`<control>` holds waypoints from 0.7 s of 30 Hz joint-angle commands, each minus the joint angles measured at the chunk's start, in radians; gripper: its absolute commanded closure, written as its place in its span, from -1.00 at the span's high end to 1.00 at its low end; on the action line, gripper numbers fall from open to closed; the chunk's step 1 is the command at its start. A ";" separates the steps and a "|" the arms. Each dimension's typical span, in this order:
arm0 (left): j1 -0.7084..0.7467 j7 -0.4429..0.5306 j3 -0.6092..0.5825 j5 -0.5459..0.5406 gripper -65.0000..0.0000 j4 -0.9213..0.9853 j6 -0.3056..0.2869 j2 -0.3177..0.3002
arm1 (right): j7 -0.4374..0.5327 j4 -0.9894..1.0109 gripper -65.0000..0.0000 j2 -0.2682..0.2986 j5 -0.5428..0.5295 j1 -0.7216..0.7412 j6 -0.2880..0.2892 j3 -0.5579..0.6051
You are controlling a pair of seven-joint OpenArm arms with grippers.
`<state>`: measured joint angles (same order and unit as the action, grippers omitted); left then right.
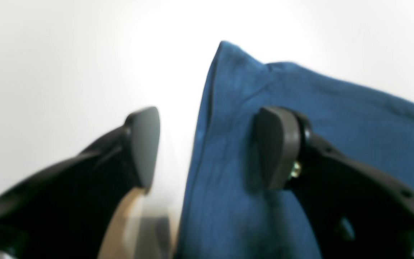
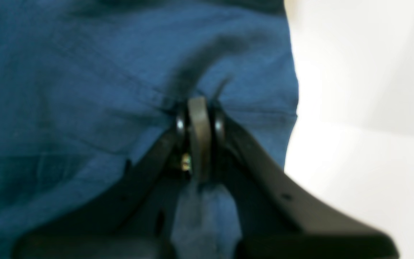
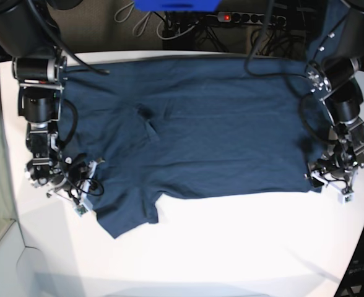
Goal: Layout the t-shirt on the table in an organized manner, then fold the t-shirt properly
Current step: 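Grasp the hem edge with both grippers and fold it toward the collar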
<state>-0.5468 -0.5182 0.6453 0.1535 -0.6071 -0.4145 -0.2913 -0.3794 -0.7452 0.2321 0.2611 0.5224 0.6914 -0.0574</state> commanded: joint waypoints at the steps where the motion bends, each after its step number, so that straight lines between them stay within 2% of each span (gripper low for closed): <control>1: -0.028 -0.013 -0.002 -0.004 0.27 0.003 -0.001 -0.007 | -0.077 0.006 -1.00 0.003 0.051 -0.006 0.007 0.004; 4: -0.032 -0.013 -0.002 -0.004 0.18 0.040 -0.001 -0.007 | -0.077 0.006 -1.00 0.002 0.051 -0.006 0.007 0.004; 9: -0.029 -0.015 -0.002 -0.010 -0.70 0.054 -0.010 -0.007 | -0.077 0.006 -1.00 0.002 0.051 -0.006 0.007 0.004; 11: -0.029 -0.018 0.005 -0.012 -0.96 0.049 -0.011 -0.007 | -0.077 0.002 -1.00 0.002 0.051 -0.003 0.007 -0.002; 14: -0.029 -0.023 0.008 -0.039 -0.99 0.006 -0.013 -0.004 | -0.077 -0.004 -1.00 0.002 0.051 0.000 0.007 -0.005; 15: -0.022 -0.029 0.008 -0.073 -1.00 -0.030 -0.013 0.005 | -0.077 -0.024 -1.00 0.002 0.051 -0.002 0.007 -0.009; 18: 0.050 -0.125 0.003 -0.202 -1.00 -0.193 -0.013 0.014 | -0.079 -0.124 -1.00 0.000 0.051 -0.038 0.007 -0.077; 21: 0.087 -0.142 -0.002 -0.280 -1.00 -0.274 -0.013 0.016 | -0.080 -0.190 -1.00 -0.001 0.051 -0.061 0.007 -0.121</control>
<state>-0.4255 -0.6838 0.6453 -0.1108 -0.8623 -0.4229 -0.2569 -0.4400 -0.9215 0.2184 0.2920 0.4324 0.6956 -0.1780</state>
